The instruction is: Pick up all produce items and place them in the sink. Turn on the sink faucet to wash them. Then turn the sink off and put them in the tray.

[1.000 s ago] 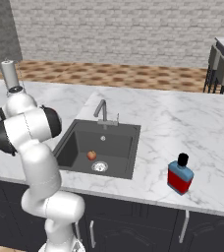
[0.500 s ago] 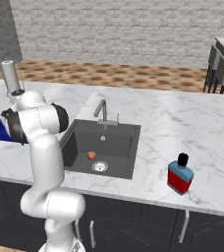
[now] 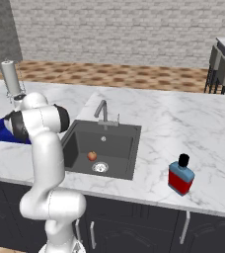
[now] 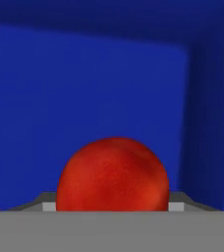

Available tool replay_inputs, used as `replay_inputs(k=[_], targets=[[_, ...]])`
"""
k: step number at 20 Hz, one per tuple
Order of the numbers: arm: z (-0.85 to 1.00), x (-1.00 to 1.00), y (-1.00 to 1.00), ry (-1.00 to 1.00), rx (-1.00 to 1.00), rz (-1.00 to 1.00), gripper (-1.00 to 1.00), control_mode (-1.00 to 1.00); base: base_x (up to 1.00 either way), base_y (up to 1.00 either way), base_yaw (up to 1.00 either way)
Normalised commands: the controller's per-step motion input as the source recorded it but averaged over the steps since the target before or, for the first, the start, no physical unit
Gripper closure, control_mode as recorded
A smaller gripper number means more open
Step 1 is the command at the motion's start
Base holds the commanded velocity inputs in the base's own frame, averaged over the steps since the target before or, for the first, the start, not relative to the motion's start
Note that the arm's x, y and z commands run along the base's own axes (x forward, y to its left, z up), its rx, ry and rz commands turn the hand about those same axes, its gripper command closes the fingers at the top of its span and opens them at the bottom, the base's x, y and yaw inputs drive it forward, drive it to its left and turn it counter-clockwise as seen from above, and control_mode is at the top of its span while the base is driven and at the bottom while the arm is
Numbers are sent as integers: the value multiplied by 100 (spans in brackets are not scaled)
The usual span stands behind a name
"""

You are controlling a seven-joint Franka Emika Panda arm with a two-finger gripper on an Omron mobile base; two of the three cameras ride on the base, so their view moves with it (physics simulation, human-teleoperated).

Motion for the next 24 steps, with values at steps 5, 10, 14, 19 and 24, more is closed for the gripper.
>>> replay_inputs(k=[5,10,14,19,24], targets=[[-15,13,0,1,0,0,-100,-100,0,0,0],[-2,12,0,0,0,0,-100,-100,0,0,0],[0,4,0,0,0,0,-100,-100,0,0,0],[4,0,0,0,0,0,-100,-100,0,0,0],[82,-22,-11,-3,3,0,-100,-100,0,0,0]])
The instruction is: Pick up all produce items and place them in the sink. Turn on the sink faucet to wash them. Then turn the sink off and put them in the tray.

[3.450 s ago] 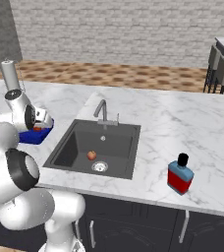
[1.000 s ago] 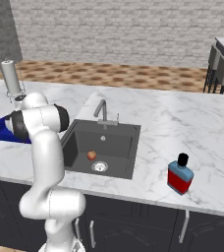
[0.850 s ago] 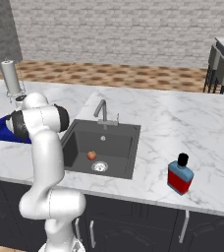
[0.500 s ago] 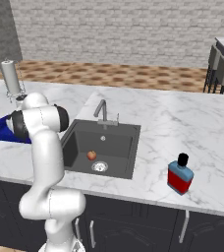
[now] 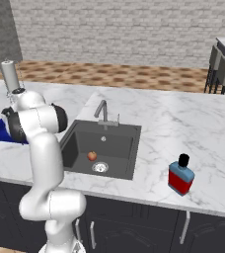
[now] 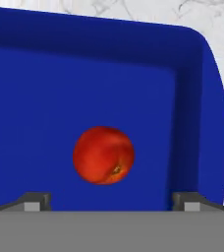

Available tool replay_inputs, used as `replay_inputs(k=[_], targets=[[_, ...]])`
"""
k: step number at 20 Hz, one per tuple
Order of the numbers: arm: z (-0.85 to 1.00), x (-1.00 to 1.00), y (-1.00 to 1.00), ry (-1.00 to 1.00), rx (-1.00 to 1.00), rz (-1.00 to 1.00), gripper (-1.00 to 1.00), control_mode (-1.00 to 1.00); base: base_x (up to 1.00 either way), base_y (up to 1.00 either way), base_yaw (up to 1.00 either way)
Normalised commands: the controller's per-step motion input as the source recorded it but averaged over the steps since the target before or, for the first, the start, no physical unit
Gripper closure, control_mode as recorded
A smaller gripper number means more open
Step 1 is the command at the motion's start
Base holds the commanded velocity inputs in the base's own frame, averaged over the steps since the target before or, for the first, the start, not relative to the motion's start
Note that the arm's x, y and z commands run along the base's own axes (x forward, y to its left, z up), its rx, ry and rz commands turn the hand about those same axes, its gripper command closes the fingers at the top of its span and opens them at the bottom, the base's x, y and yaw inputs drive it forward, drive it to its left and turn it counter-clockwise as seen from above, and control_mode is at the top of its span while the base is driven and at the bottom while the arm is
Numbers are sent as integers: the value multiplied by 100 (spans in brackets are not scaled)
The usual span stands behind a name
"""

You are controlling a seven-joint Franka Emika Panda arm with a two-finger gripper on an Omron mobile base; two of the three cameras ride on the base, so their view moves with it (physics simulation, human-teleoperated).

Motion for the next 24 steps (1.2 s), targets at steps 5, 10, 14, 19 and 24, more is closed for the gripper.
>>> replay_inputs(k=[5,10,14,19,24], targets=[[100,-24,-39,-1,4,0,-100,-100,0,0,0],[55,0,-66,0,0,-3,-100,-100,0,0,0],[2,0,-72,0,0,-5,-100,-100,0,0,0],[-4,0,-79,0,0,-5,-100,-100,0,0,0],[-27,0,-62,0,-2,-3,-100,-100,0,0,0]])
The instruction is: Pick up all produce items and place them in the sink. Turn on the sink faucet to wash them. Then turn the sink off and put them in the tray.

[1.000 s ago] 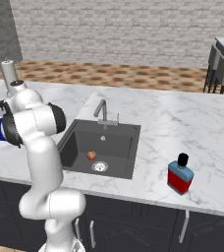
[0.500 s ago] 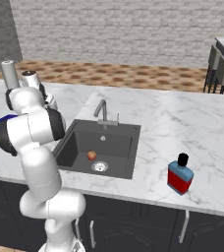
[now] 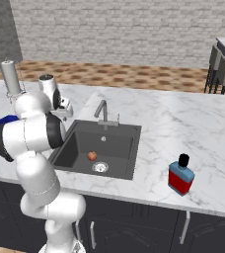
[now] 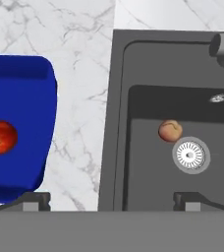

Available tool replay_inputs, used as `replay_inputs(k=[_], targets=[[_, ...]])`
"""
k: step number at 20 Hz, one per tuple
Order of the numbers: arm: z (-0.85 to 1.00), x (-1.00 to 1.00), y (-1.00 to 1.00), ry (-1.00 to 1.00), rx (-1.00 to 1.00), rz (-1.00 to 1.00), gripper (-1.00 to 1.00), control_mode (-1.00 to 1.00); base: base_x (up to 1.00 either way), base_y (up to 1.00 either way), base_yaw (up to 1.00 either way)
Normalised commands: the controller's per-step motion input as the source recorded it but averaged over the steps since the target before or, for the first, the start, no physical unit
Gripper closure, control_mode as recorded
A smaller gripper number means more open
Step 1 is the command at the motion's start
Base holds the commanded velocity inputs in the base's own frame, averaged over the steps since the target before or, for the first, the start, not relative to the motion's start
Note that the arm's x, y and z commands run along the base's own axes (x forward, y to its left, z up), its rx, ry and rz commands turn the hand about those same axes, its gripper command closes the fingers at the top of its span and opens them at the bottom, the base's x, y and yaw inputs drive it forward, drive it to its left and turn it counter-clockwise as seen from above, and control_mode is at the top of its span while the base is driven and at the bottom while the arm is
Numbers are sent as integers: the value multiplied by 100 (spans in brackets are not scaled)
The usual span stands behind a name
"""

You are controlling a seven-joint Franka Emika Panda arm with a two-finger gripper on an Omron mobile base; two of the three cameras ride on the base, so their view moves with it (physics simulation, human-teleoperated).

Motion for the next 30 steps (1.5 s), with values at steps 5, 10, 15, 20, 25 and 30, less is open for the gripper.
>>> replay_inputs(k=[5,10,15,20,25,30], targets=[[-44,0,-43,0,-5,-1,-100,-100,0,0,0],[-51,0,-28,0,-4,-1,-100,-100,0,0,0],[-46,10,-33,0,0,0,-100,-100,0,0,0],[-47,26,-28,0,0,0,-100,-100,0,0,0],[-62,29,-7,0,0,0,-100,-100,0,0,0],[-55,44,0,0,0,0,-100,-100,0,0,0]])
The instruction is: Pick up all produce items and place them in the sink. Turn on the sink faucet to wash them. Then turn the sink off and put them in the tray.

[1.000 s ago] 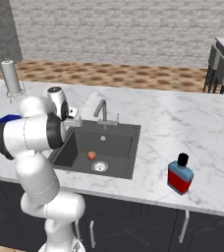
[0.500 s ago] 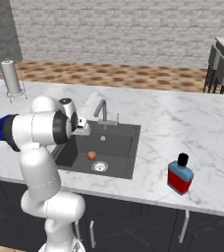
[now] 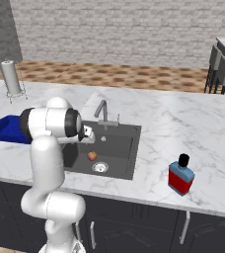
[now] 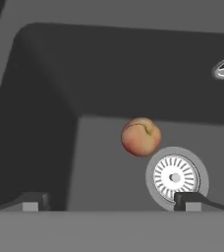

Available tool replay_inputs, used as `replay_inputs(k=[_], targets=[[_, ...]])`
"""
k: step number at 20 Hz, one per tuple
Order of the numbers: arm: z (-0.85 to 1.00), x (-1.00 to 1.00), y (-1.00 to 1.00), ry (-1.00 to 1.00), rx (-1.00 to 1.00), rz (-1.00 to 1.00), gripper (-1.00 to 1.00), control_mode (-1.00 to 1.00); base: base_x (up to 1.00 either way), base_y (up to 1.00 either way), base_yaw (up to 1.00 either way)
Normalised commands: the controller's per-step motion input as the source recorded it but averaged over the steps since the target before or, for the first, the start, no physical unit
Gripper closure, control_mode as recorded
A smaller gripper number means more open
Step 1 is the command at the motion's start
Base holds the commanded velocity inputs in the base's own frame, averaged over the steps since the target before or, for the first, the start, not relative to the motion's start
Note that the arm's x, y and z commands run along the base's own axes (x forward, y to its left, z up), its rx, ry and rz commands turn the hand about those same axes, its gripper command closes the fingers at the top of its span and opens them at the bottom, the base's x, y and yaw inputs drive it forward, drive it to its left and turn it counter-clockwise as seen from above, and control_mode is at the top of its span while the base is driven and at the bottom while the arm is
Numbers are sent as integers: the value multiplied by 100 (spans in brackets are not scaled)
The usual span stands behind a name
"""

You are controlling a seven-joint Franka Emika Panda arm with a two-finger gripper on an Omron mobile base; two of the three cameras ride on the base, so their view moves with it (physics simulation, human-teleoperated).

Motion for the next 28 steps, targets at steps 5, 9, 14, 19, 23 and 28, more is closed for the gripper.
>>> replay_inputs(k=[5,9,14,19,23,28], targets=[[-47,49,-1,0,-1,0,-100,-100,0,0,0],[-38,37,-5,0,-1,0,-100,-100,0,0,0],[-43,6,-1,0,0,0,-100,-100,0,0,0],[-47,0,0,0,0,0,-100,-100,0,0,0],[-28,3,-3,0,0,0,-100,-100,0,0,0],[-23,2,-8,0,-1,0,-100,-100,0,0,0]])
